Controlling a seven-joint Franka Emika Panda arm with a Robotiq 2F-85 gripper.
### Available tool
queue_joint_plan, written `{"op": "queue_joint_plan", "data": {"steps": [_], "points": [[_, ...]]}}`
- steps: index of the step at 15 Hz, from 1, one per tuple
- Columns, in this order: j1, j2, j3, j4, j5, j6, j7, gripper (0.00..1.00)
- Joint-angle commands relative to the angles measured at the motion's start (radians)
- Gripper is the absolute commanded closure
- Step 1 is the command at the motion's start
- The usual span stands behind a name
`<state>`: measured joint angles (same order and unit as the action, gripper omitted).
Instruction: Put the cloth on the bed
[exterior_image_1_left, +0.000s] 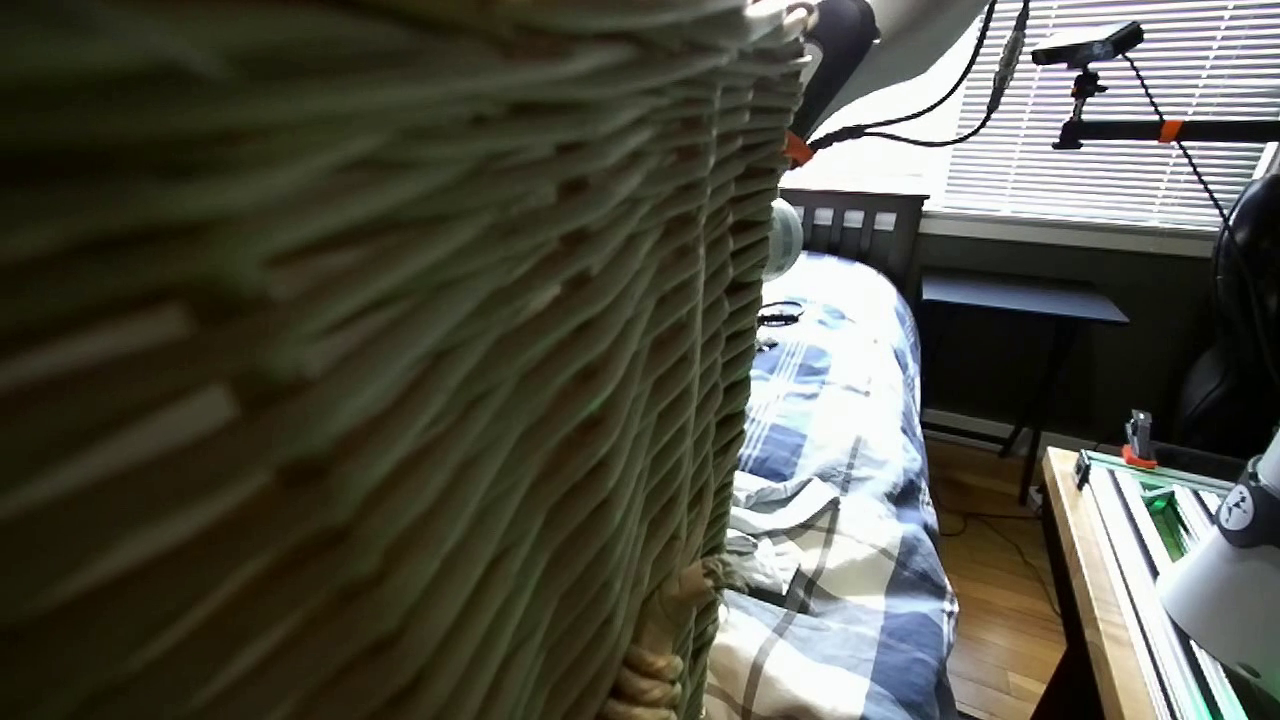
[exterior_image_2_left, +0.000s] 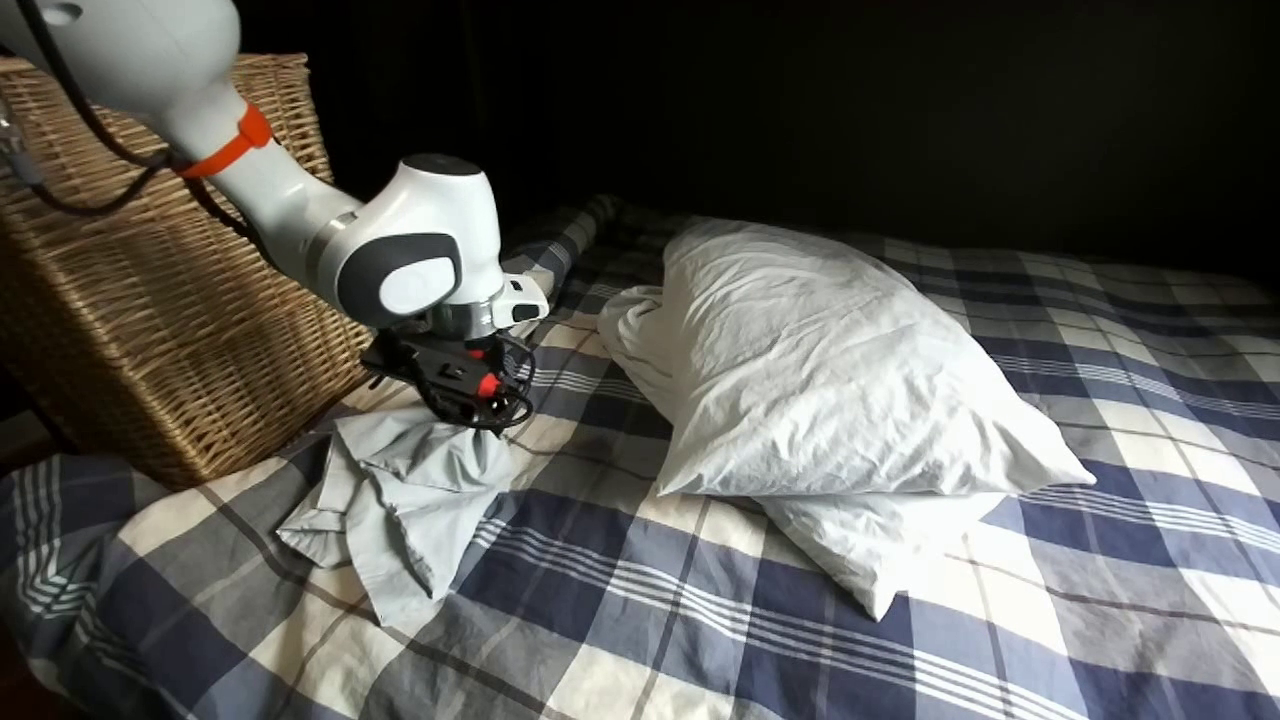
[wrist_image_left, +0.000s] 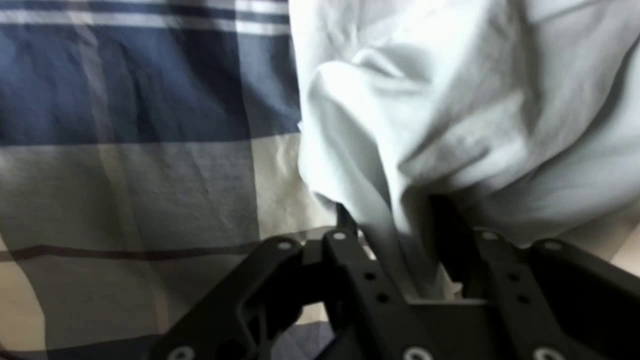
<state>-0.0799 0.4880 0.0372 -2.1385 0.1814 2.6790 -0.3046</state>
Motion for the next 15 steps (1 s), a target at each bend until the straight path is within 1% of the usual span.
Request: {"op": "queue_joint_plan", "data": {"steps": [1,3,4,5,6,7,10,13,15], "points": [[0.031,-0.099,-0.082,0.030,-0.138,-0.263,0.151,0.25],[0.013,-0.161,-0.088,0.048,-0.159,-0.423,0.167,0.12],[0.010,-0.192,-0.095,0.065,-0.170,-0.507,0.177,0.03],[0.001,-0.228,-0.095,0.075,-0.167,-0.595,0.163,0.00],[-0.005,-0.263,-0.097,0.094,-0.161,-0.675,0.151,0.00],[-0.009,-0.293,-0.100,0.105,-0.154,-0.730,0.146,0.00],[-0.026,-0.374,-0.111,0.140,-0.132,-0.862,0.127,0.00],[-0.039,-0.440,-0.128,0.161,-0.126,-0.934,0.113,0.00],[-0.049,-0.475,-0.141,0.164,-0.112,-0.936,0.055,0.00]]}}
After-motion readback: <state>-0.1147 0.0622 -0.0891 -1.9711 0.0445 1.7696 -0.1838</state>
